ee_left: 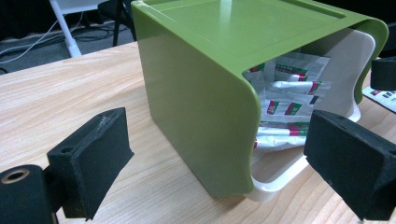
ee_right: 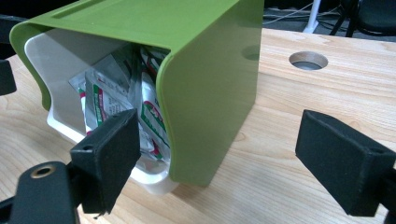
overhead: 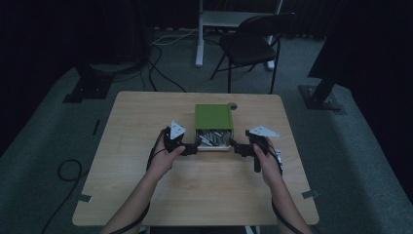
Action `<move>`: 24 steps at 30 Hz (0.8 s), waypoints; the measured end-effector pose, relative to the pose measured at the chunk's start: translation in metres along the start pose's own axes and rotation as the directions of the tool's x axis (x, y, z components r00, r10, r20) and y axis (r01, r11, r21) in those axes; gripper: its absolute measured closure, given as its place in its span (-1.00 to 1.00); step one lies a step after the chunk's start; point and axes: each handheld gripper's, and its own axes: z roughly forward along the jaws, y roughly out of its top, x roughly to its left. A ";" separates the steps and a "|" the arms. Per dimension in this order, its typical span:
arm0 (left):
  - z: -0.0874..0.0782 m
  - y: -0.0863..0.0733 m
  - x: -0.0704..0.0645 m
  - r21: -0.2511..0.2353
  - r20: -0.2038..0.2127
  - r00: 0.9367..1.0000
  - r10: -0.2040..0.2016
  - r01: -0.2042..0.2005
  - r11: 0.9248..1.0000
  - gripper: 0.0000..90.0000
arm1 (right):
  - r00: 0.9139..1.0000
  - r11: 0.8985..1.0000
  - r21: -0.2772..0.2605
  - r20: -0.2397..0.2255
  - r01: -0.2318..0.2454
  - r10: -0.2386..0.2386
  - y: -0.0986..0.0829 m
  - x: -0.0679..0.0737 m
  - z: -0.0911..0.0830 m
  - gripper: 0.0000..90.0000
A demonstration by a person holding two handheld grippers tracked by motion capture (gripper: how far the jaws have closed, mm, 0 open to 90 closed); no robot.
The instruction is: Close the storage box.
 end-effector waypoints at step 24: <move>-0.020 -0.022 0.011 0.018 -0.036 0.999 -0.020 0.020 1.000 -0.83 | 0.999 1.000 0.013 0.046 -0.002 0.002 -0.021 -0.009 -0.025 -0.69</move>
